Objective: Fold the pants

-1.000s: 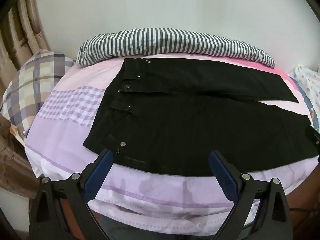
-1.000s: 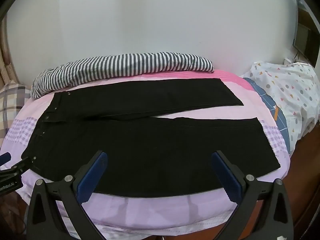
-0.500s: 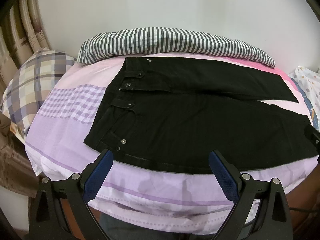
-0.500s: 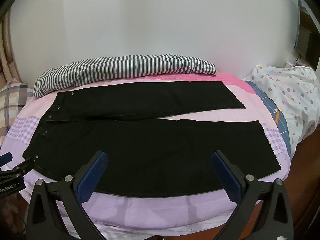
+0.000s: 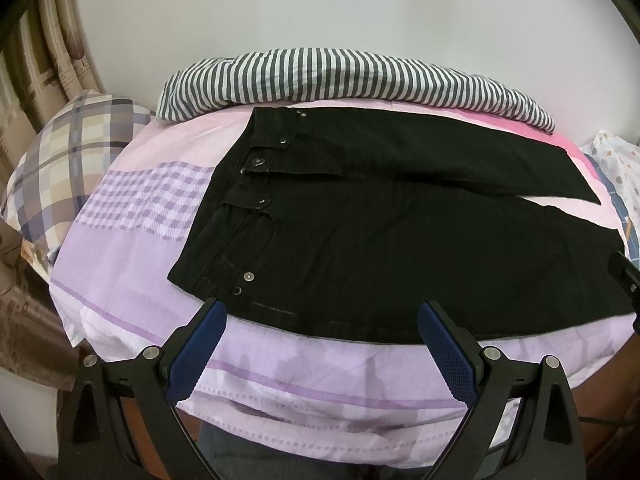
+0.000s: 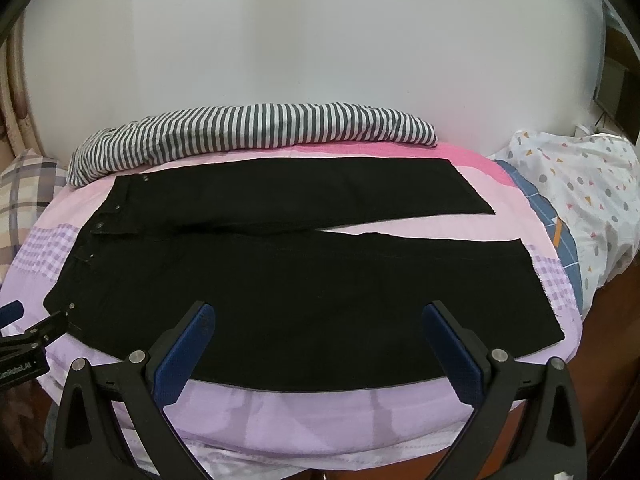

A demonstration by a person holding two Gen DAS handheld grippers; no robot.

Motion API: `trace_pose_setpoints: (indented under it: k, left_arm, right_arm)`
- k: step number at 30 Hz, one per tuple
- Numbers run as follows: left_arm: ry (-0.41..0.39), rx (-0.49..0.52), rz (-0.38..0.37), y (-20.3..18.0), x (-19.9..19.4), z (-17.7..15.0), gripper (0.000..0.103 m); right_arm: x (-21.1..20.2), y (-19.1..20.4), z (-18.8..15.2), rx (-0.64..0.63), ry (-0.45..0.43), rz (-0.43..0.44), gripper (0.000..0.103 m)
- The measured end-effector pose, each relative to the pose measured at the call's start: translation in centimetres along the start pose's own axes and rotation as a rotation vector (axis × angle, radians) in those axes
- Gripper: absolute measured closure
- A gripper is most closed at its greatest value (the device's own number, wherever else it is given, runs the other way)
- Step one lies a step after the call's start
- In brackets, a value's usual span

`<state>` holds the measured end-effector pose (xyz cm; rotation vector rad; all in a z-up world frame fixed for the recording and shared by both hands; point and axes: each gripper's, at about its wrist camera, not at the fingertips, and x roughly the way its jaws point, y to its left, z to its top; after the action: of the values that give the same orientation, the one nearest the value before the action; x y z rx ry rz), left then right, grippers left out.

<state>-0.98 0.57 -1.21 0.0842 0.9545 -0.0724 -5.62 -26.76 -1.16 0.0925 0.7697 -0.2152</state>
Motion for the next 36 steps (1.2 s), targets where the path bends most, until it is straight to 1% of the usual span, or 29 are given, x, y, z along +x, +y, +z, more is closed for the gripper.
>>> trace_pose_setpoints:
  k: [15,28,36]
  left_arm:
    - [0.007,-0.004,0.001,0.37,0.26,-0.18,0.007]
    - [-0.004,0.007,-0.012,0.15,0.2,-0.43,0.007]
    - [-0.012,0.015,-0.02,-0.01,0.01,-0.53,0.007]
  right_arm:
    - [0.27,-0.79,-0.26,0.03,0.004,0.01,0.001]
    - [0.14,-0.5,-0.3,0.042,0.0,0.019,0.001]
    - [0.11,-0.42,-0.15,0.04,-0.005,0.007,0.001]
